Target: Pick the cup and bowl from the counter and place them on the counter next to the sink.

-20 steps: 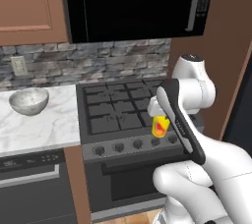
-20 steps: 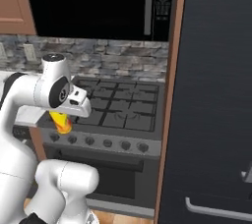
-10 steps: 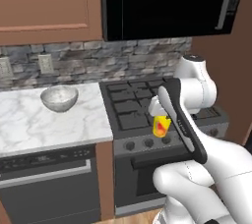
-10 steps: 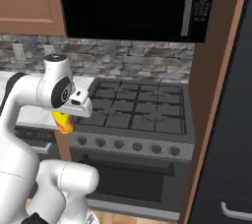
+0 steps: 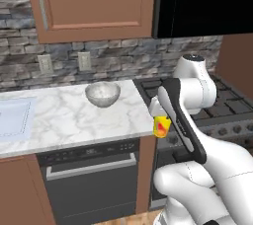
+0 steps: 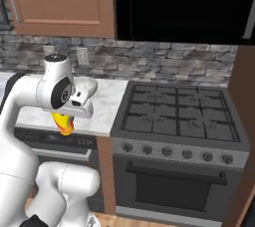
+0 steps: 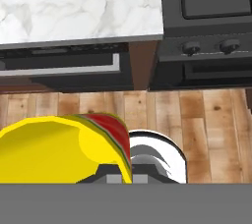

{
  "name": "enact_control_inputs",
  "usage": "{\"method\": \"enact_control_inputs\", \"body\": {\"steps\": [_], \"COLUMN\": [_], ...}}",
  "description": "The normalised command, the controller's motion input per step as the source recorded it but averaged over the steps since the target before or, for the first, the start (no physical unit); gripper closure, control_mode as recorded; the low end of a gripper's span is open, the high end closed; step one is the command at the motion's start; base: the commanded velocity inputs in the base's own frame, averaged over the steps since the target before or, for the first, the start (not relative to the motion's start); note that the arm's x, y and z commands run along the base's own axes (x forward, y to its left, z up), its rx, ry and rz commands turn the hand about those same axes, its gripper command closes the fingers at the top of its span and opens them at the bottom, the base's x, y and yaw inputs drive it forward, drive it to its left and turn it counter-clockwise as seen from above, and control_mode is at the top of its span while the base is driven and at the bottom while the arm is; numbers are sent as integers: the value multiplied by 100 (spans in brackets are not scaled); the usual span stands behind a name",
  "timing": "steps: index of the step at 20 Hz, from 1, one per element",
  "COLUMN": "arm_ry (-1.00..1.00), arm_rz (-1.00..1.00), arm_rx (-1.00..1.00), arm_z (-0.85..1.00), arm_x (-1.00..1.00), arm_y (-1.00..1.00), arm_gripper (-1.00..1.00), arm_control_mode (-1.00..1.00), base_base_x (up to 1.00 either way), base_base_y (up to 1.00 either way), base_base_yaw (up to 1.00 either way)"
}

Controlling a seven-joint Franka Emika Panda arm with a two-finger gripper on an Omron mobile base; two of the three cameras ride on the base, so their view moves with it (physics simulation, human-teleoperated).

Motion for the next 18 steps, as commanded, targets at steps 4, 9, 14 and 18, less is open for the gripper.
{"method": "enact_control_inputs", "body": {"steps": [4, 9, 14, 18], "arm_ry": [0, 0, 0, 0], "arm_rz": [0, 0, 0, 0], "arm_rx": [0, 0, 0, 0], "arm_z": [0, 0, 0, 0], "arm_x": [0, 0, 0, 0], "arm_y": [0, 0, 0, 0], "arm_gripper": [100, 100, 100, 100], "arm_control_mode": [100, 100, 100, 100], "base_base_x": [0, 0, 1, 0], "base_base_y": [77, 80, 80, 79], "base_base_yaw": [0, 0, -1, -1]}}
